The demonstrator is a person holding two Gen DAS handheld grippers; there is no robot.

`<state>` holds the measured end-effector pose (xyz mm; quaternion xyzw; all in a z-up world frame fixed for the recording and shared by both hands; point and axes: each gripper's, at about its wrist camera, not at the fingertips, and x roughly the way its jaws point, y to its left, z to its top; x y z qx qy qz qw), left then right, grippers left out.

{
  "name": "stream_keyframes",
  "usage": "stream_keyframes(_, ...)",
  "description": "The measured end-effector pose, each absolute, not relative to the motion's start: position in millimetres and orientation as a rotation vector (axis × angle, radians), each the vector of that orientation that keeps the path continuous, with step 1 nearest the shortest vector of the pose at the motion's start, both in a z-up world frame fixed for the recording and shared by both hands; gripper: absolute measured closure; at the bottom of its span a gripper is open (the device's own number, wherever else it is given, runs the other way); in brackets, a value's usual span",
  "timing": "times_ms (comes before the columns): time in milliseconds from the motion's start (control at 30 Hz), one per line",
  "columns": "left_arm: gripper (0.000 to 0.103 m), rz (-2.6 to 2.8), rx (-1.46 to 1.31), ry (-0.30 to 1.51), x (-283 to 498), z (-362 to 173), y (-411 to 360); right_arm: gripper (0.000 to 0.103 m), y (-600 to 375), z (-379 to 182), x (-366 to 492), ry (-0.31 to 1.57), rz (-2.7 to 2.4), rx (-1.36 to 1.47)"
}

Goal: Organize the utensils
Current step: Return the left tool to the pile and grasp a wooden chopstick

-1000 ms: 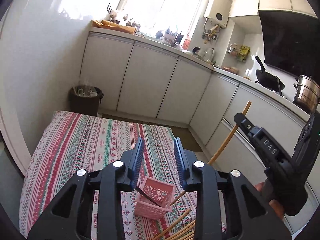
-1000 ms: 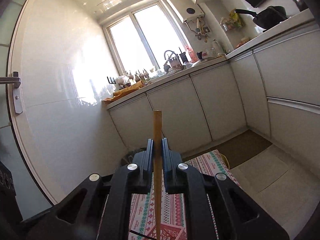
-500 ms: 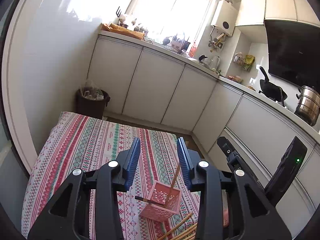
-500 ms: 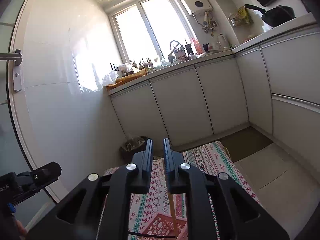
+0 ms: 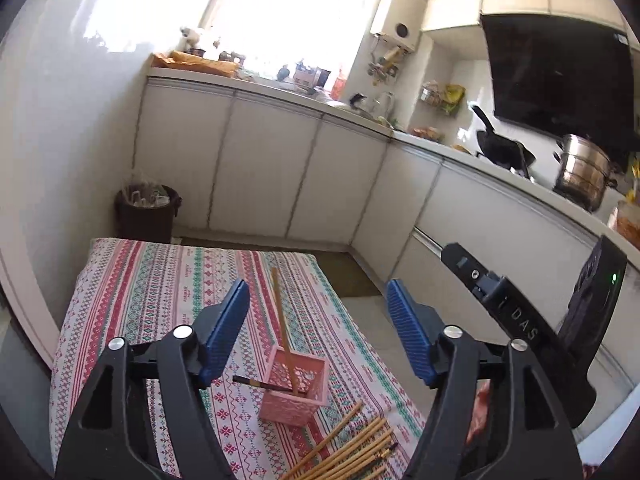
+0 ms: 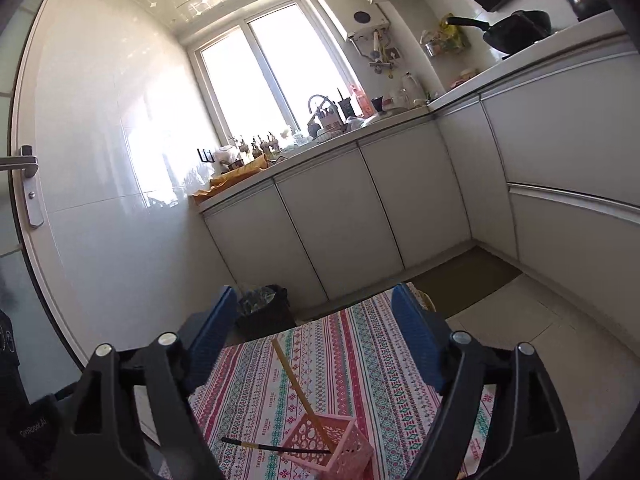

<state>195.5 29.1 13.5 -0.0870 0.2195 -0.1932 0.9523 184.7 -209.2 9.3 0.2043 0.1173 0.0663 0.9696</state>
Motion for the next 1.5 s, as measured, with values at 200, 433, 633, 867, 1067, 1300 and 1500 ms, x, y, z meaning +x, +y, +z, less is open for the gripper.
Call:
stream_keyframes(200,0.009,-0.605,0.073,0.590,181.2,-18.8,-22.1,0.011,-255.7,-11.0,163.4,0.419,0.067,0.479)
stream_keyframes(433,0.007,-0.763,0.253,0.859,170.3,-101.0,-65.1,0.011,-316.8,-73.8,159.0,0.704,-0.020,0.677)
stream_keyframes(633,0.007,-0.832,0.455,1.078,158.9,-181.9,-98.8,0.011,-336.6,-86.6,165.3,0.803,-0.026,0.732)
stream_keyframes(867,0.007,-0.938,0.647,1.194,152.0,-218.1,-127.5,0.011,-345.5,-94.1,170.6,0.863,0.028,0.814)
stream_keyframes(1067,0.007,-0.965,0.683,1.302,176.7,-222.3,-137.6,0.011,-354.6,-94.1,168.9,0.867,0.037,0.850)
stream_keyframes(1300,0.025,-1.039,0.646,1.359,208.7,-215.3,-164.1,0.011,-365.4,-96.4,166.2,0.882,0.025,0.868)
stream_keyframes(1500,0.057,-0.990,0.716,1.420,227.1,-234.7,-184.0,0.011,-372.7,-97.4,164.0,0.882,0.017,0.875)
